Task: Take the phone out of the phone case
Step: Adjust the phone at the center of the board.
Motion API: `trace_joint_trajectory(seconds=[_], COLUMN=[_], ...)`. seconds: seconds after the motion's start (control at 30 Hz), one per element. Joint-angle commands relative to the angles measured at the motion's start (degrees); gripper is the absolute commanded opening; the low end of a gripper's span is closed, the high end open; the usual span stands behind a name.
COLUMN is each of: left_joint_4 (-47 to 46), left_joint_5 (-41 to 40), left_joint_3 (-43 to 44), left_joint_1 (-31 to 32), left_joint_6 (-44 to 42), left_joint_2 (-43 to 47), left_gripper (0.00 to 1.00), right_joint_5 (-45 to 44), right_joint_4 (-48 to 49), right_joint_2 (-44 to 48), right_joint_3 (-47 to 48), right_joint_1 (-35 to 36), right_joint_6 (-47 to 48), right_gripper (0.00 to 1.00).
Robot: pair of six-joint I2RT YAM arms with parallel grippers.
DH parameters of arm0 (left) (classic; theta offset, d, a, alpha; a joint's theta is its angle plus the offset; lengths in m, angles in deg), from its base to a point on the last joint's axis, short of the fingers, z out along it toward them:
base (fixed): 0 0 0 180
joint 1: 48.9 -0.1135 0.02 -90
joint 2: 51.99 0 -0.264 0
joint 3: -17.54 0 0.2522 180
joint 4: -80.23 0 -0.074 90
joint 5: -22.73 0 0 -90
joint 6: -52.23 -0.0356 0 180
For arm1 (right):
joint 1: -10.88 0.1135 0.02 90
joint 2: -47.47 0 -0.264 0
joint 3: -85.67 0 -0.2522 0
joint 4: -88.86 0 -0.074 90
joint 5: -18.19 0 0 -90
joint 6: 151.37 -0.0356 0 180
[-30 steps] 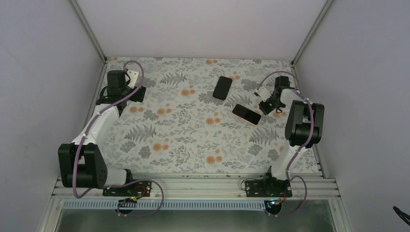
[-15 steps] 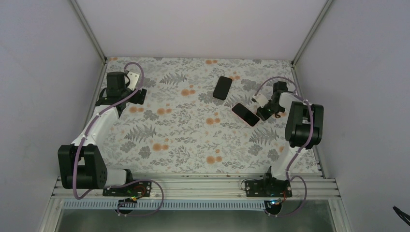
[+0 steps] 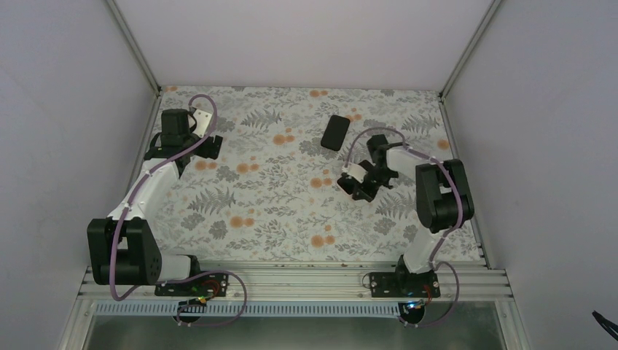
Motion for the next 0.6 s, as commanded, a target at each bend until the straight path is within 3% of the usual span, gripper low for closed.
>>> trace_joint_trajectory(seconds=[0.0,0.17,0.37,0.47,0.5,0.53,0.57], left_joint_4=[0.11,-0.43,-0.99,-0.87,-0.93,-1.06,-1.16], left_joint_5=[0.96,-0.49,-1.73,-1.71,-1.34,-0.82,-0.15], left_joint_3=[0.92,0.59,0.23,-0.14,-0.44,-0.84,-1.17], left_joint_1=[-0.14,-0.21,-0.31,-0.36,-0.40,-0.44,-0.48], left_joint_6=[-0.62,-0.62,-0.78,-1.26,-1.58,-1.98,-2.37], left_joint_2=[0.08,-0.37,-0.69,-0.51,-0.23,0.06,0.36], left_gripper=[1.00,1.00,1.00,1.00,1.00,1.00,1.00], right_joint_5=[2.59,1.41,0.71,6.80,9.04,10.75,10.77], right_joint_4=[0.47,1.81,0.56,-5.71,-8.58,-11.38,-13.73], right_joint_2=[-3.49,-9.67,-14.47,-13.16,-11.80,-10.41,-8.88], right_joint_3=[3.95,11.90,18.46,19.83,19.94,19.86,19.54], right_joint_1=[5.07,9.24,9.41,9.04,8.87,8.73,8.63], right_joint_6=[-3.92,-6.32,-5.85,-1.19,1.11,3.44,5.62], right_gripper=[0.04,0.04,0.04,0.05,0.10,0.27,0.54])
